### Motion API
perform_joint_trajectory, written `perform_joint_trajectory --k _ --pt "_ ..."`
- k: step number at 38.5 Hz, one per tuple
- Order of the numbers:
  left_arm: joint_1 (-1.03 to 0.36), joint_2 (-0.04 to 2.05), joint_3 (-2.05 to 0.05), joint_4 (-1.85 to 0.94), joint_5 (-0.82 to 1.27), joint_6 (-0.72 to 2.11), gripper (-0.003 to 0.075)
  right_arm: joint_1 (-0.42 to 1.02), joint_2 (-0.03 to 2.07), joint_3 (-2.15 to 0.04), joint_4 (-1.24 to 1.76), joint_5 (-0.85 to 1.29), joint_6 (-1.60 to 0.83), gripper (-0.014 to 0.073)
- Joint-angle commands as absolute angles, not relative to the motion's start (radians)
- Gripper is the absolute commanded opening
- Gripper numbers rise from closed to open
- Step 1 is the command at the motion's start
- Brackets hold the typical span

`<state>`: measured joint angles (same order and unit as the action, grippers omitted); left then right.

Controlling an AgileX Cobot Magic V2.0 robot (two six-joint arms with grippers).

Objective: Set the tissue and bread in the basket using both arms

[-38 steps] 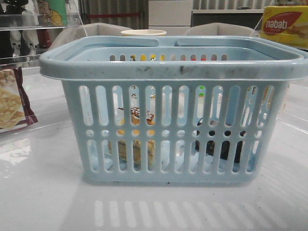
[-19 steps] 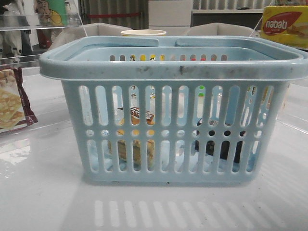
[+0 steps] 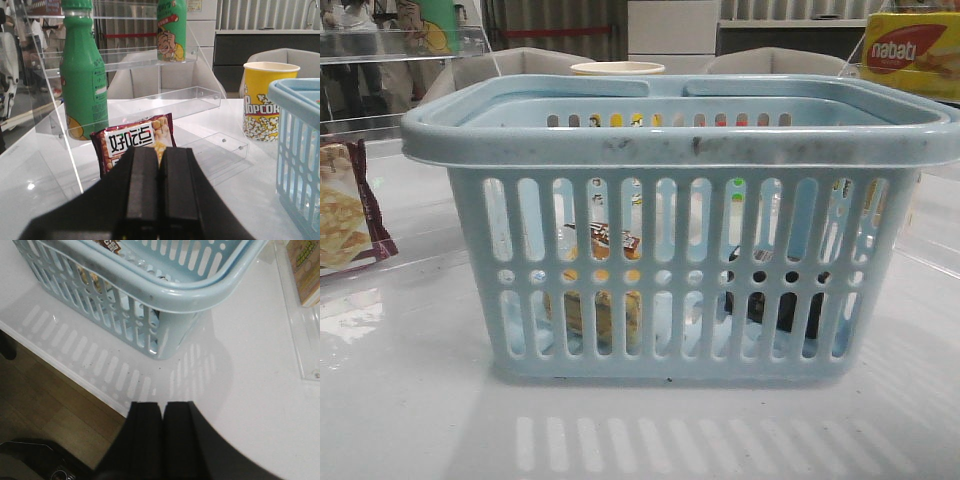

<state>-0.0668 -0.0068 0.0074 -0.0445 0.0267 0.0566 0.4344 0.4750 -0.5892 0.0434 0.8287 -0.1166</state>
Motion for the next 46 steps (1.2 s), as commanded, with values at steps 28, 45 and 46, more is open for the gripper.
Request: perform_joint_trajectory --k 28,45,46 --pt "-0.076 -0.022 0.006 -0.056 -0.072 0.055 0.0091 0.435 0.478 -0.616 0.035 0.76 -0.123 0.0029" --pt "-0.074 -0.022 0.006 -0.056 -0.072 0.055 0.0091 0.246 0.338 -0.43 -0.026 0.551 -0.123 0.0029" --pt "-0.074 -0.022 0.006 -0.056 -0.072 0.055 0.0091 0.219 0.314 -0.396 -0.023 0.505 -0.123 0.0029"
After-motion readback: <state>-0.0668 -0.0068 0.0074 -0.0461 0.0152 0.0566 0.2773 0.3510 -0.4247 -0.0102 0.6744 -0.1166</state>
